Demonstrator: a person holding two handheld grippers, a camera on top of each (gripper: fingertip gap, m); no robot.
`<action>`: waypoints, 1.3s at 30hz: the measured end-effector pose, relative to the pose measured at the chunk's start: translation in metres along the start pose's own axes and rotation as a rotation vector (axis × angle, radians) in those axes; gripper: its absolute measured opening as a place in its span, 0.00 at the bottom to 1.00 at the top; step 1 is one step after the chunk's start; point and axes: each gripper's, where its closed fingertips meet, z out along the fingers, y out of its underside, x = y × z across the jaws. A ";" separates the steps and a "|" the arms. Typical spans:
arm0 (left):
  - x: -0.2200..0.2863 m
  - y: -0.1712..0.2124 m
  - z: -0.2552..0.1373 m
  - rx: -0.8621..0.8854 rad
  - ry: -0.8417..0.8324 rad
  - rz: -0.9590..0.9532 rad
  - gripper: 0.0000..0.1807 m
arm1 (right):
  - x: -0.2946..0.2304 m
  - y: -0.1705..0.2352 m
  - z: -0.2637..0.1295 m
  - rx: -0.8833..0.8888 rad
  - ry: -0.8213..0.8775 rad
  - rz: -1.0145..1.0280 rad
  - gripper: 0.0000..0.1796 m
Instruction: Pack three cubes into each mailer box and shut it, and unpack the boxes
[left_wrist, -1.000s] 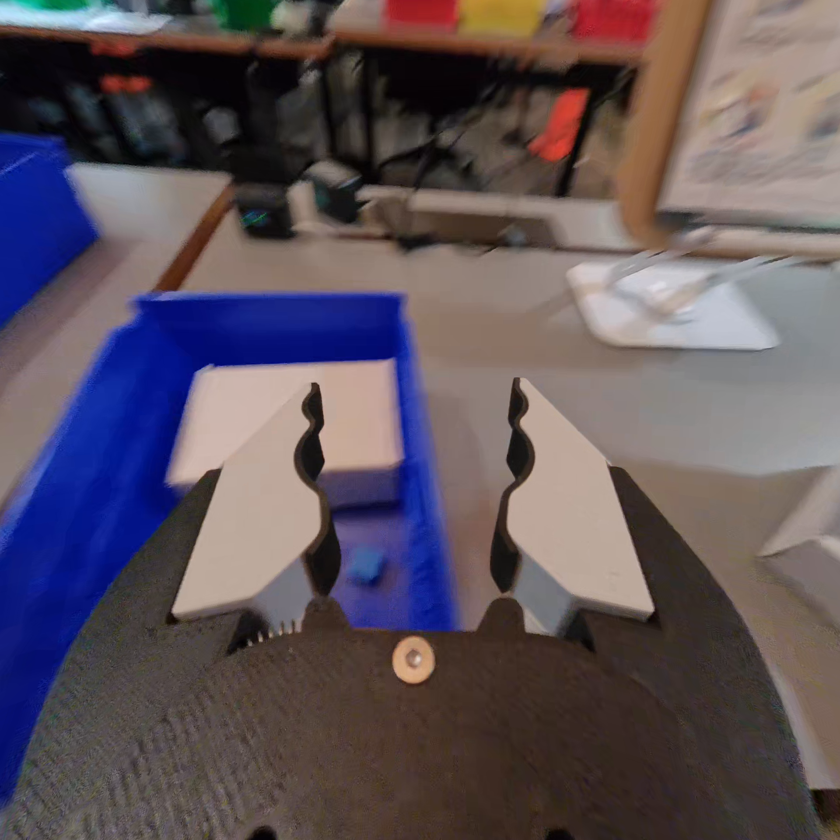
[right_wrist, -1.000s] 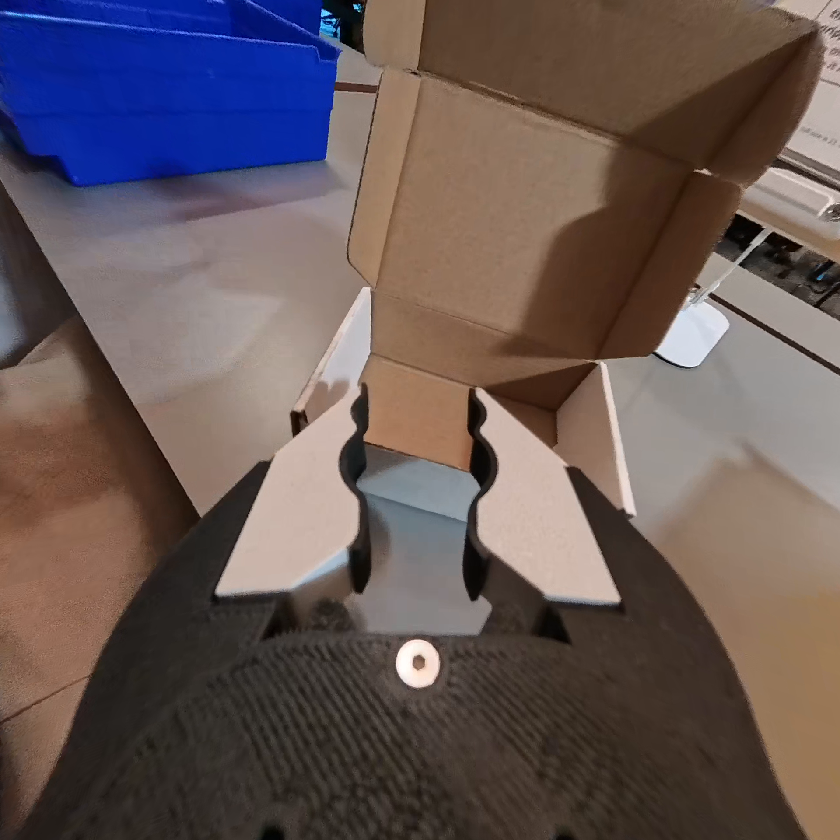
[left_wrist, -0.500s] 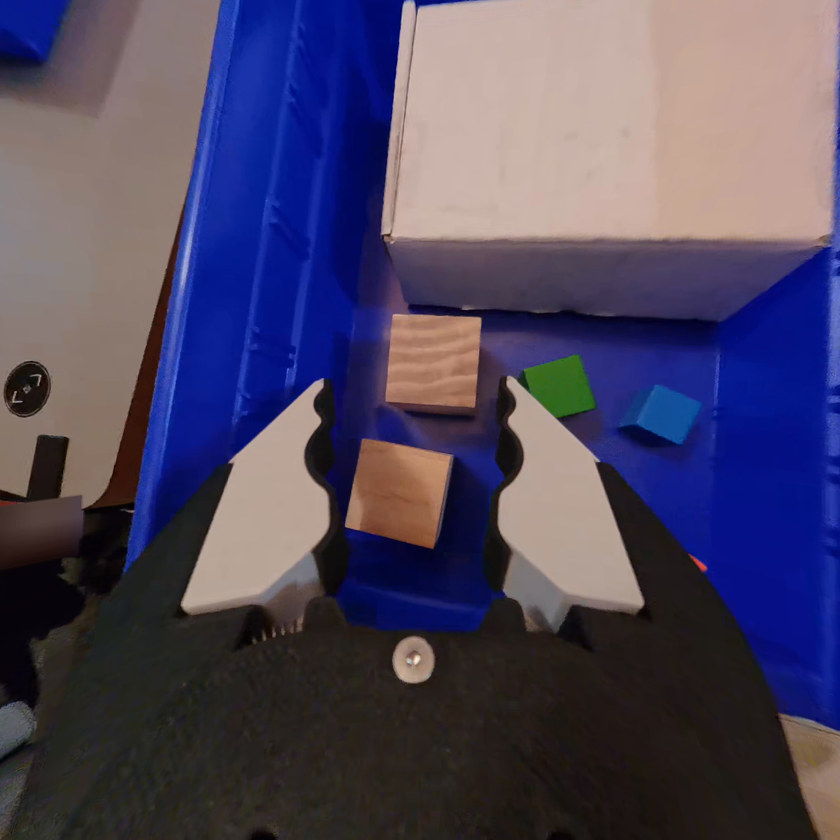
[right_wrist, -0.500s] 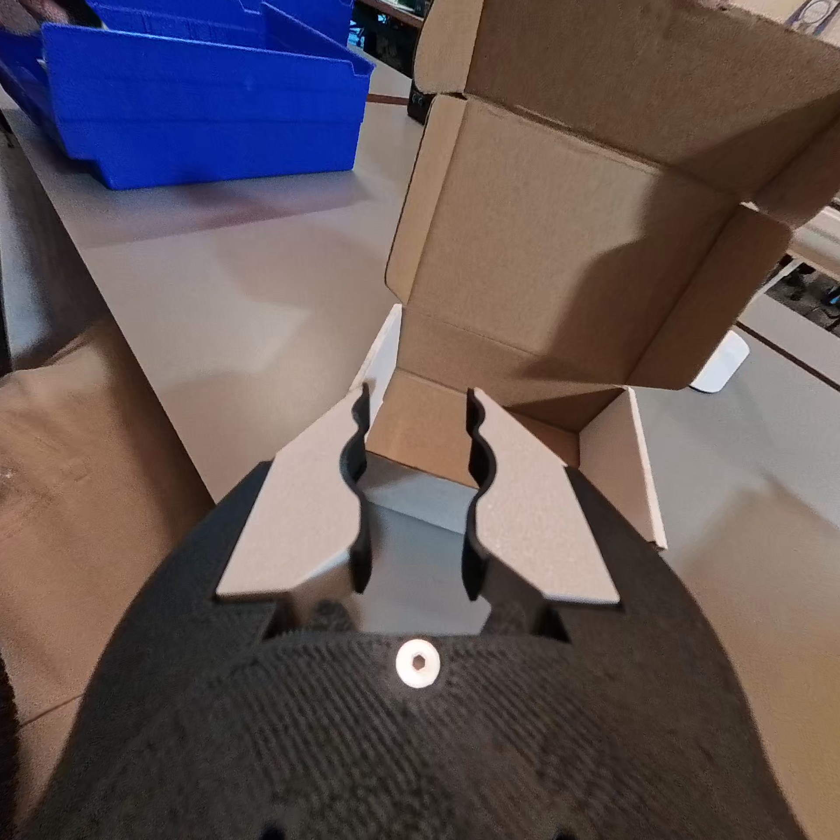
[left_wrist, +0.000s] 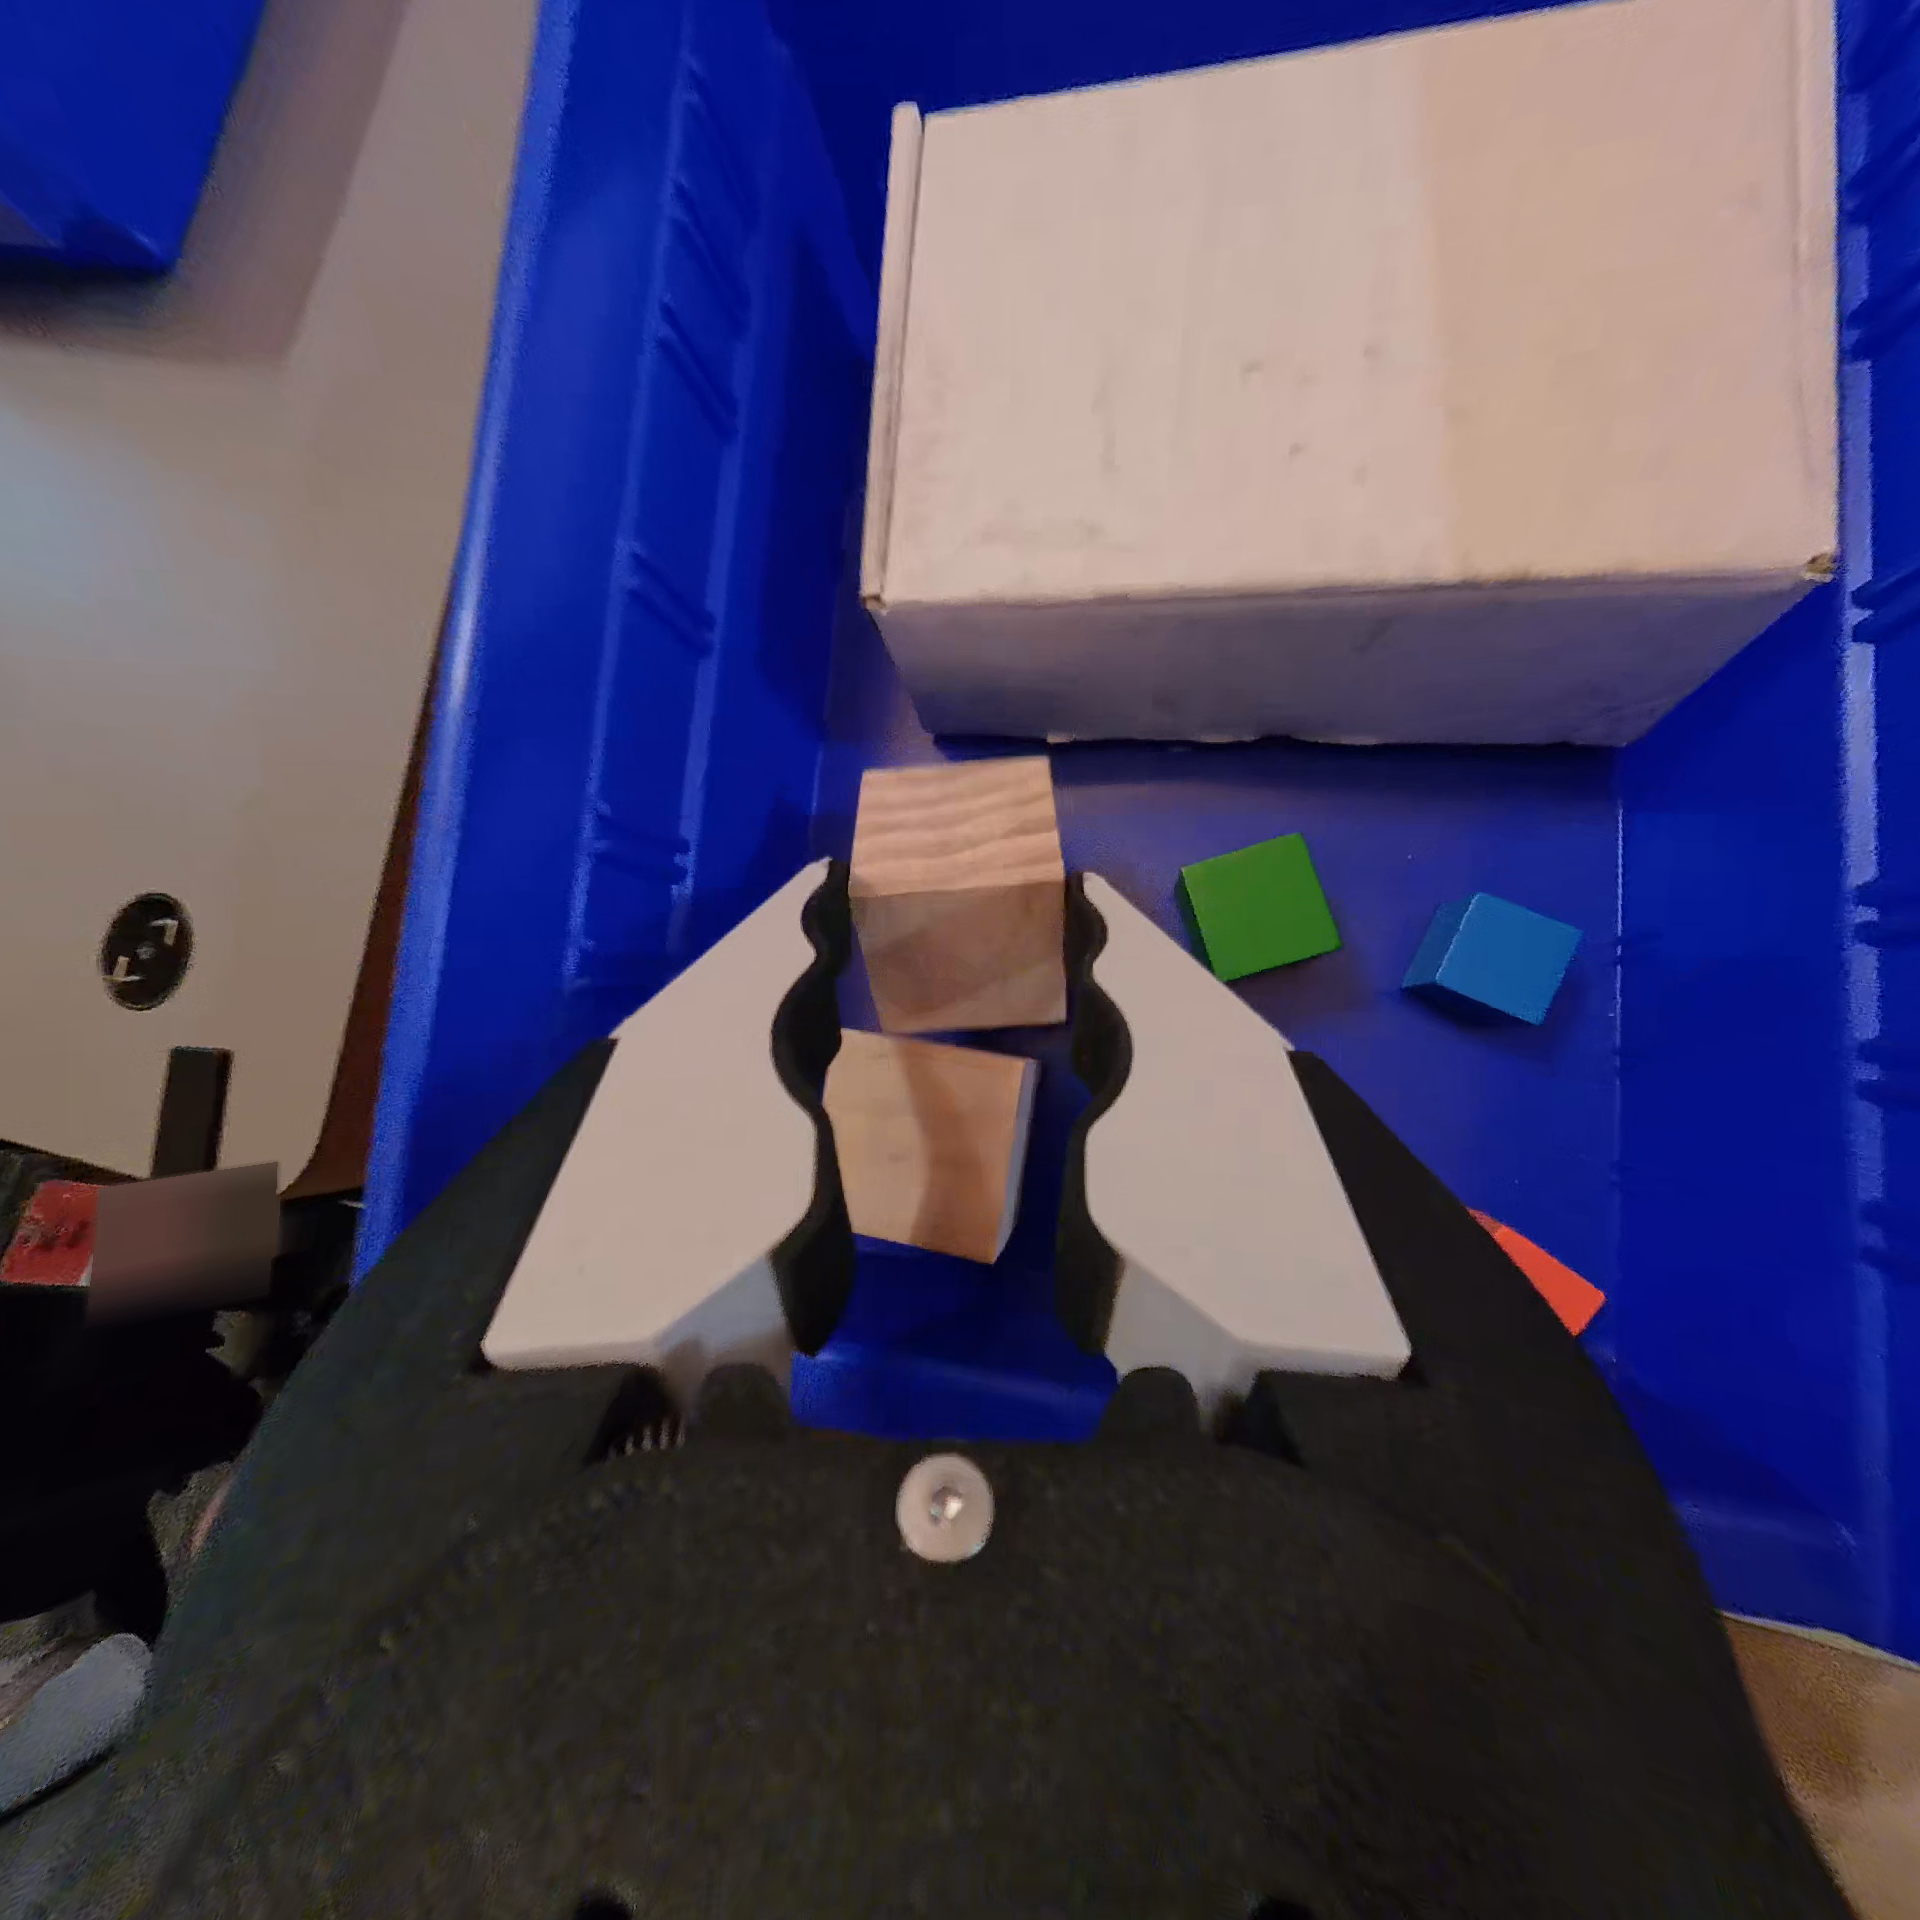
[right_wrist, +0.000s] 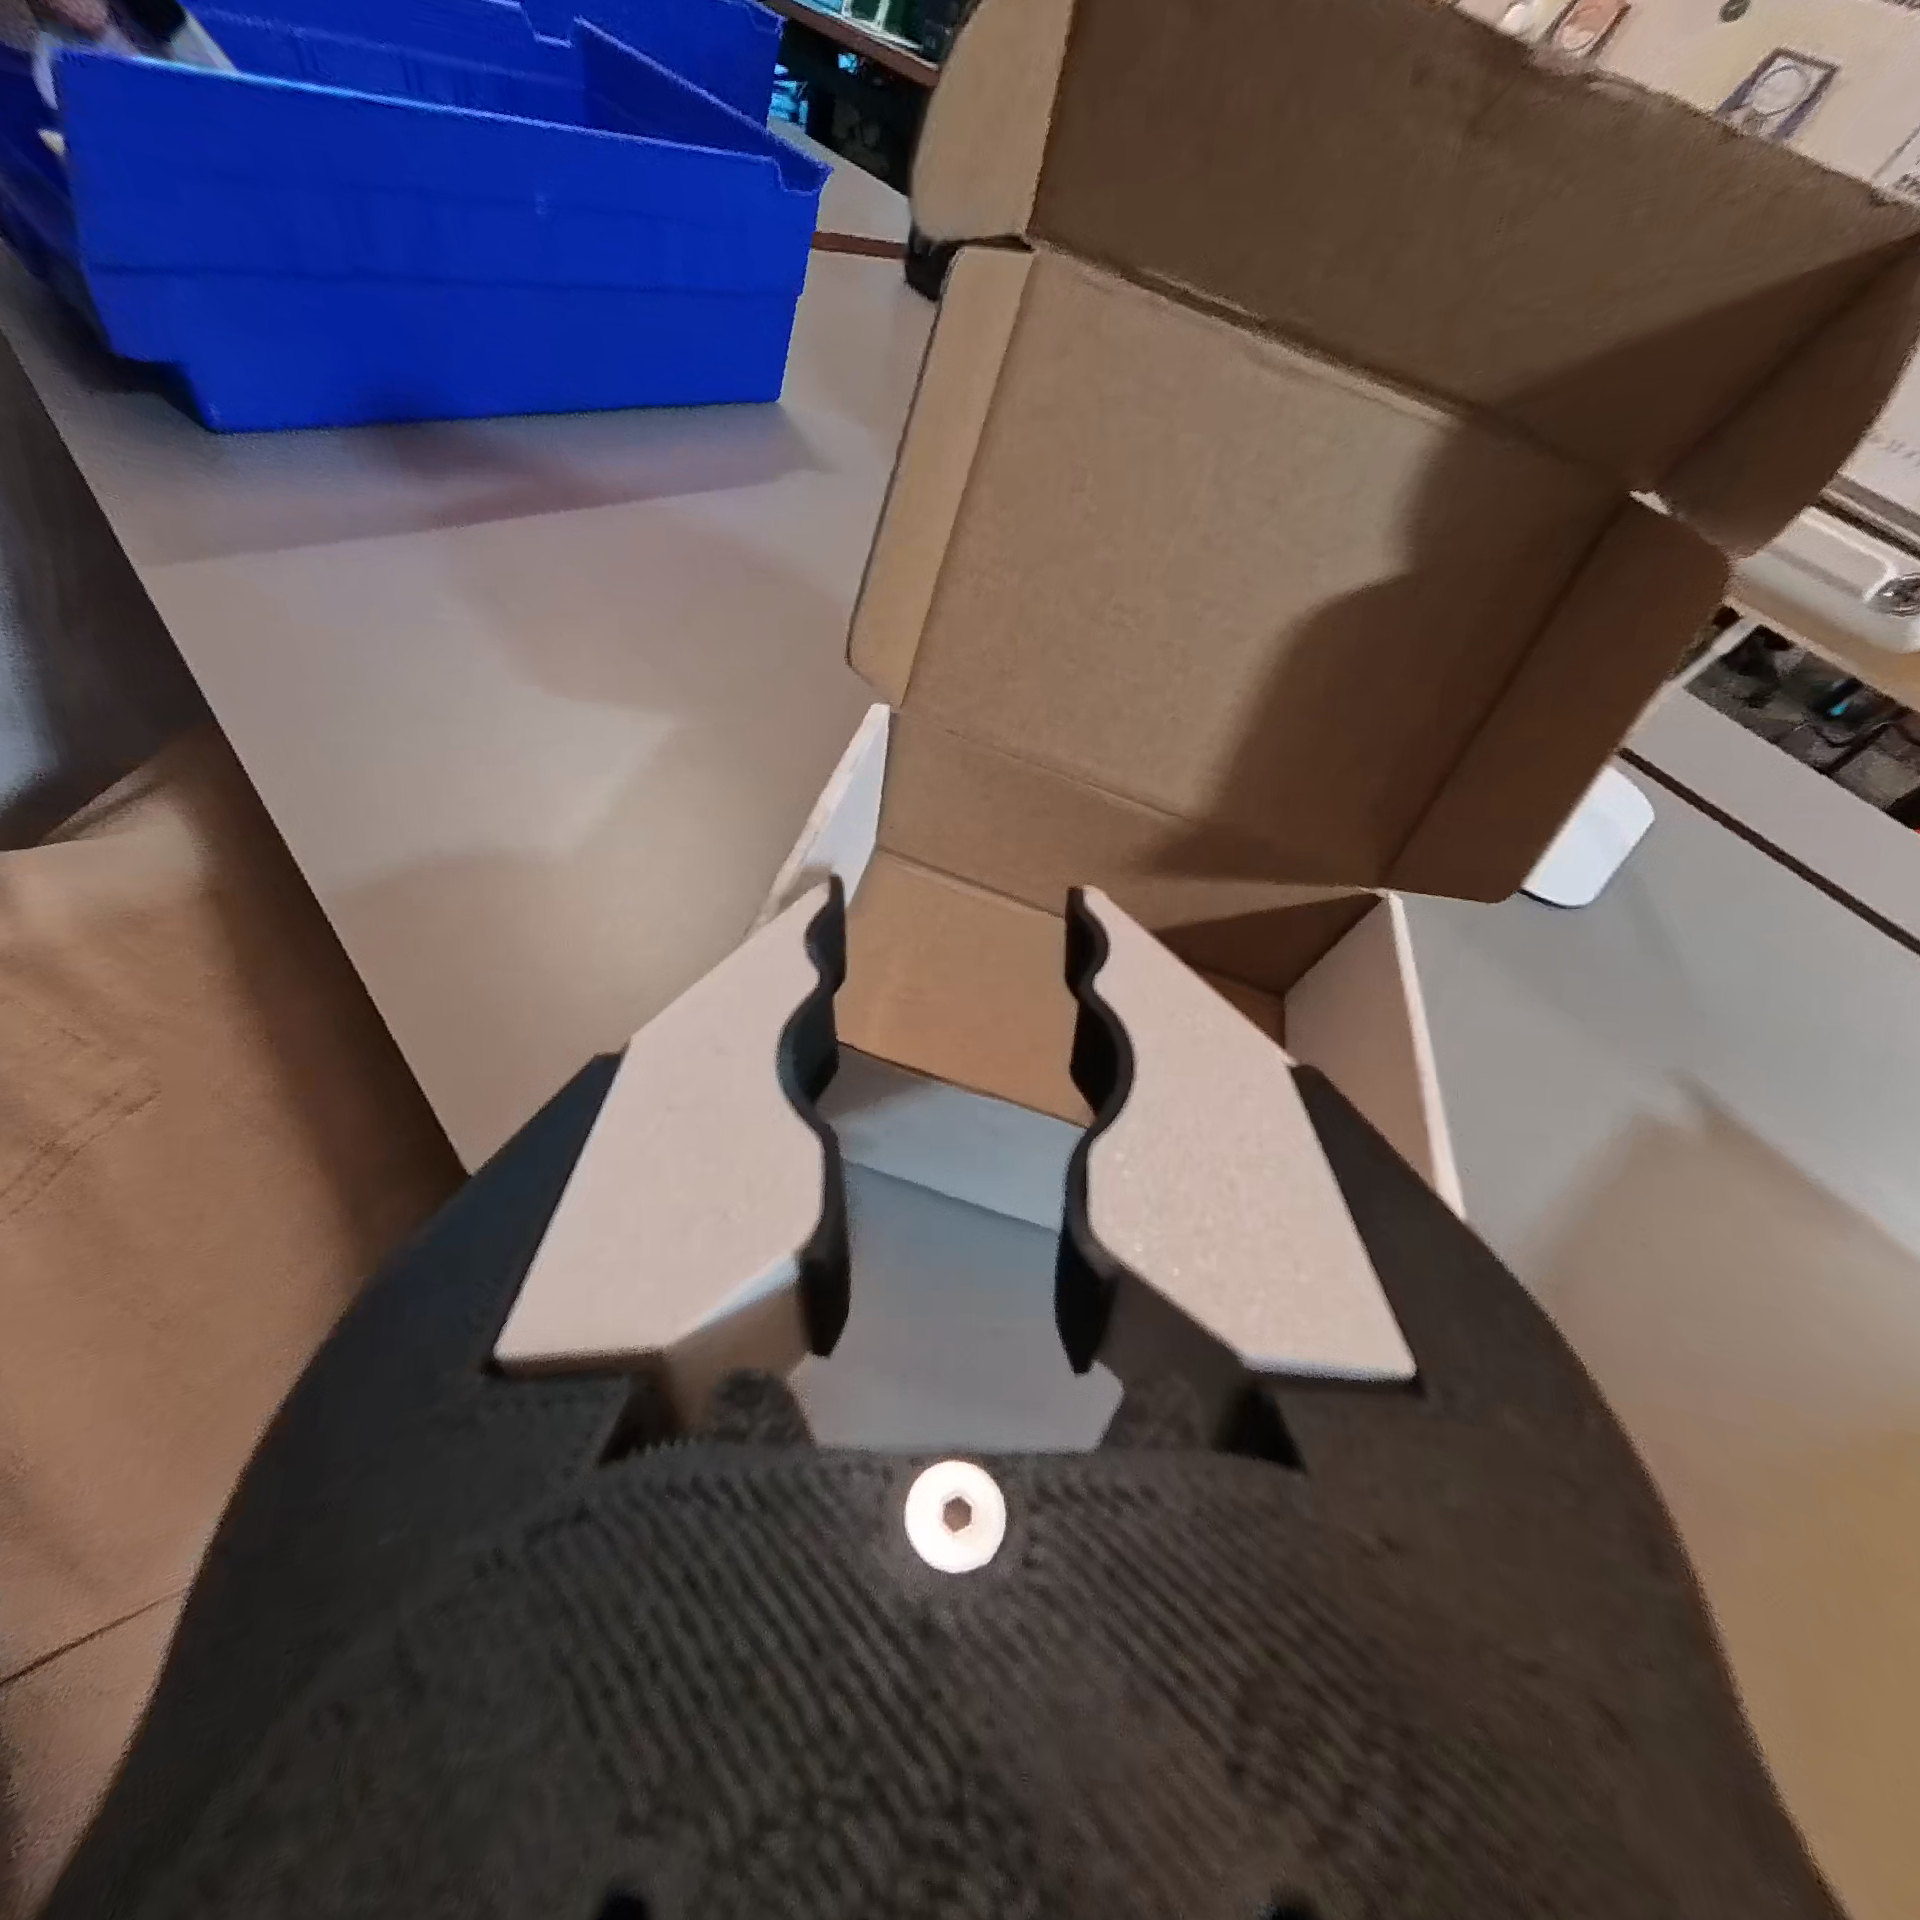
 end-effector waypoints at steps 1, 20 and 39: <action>-0.001 -0.004 -0.004 0.014 -0.005 0.003 0.22 | 0.002 0.000 -0.001 0.002 0.005 0.005 0.23; 0.263 -0.103 -0.275 0.633 0.733 0.408 0.22 | 0.101 0.021 -0.030 -0.038 0.360 0.085 0.26; 0.459 -0.018 -0.155 0.318 0.877 0.594 0.21 | 0.065 0.052 -0.027 -0.149 0.152 0.358 0.28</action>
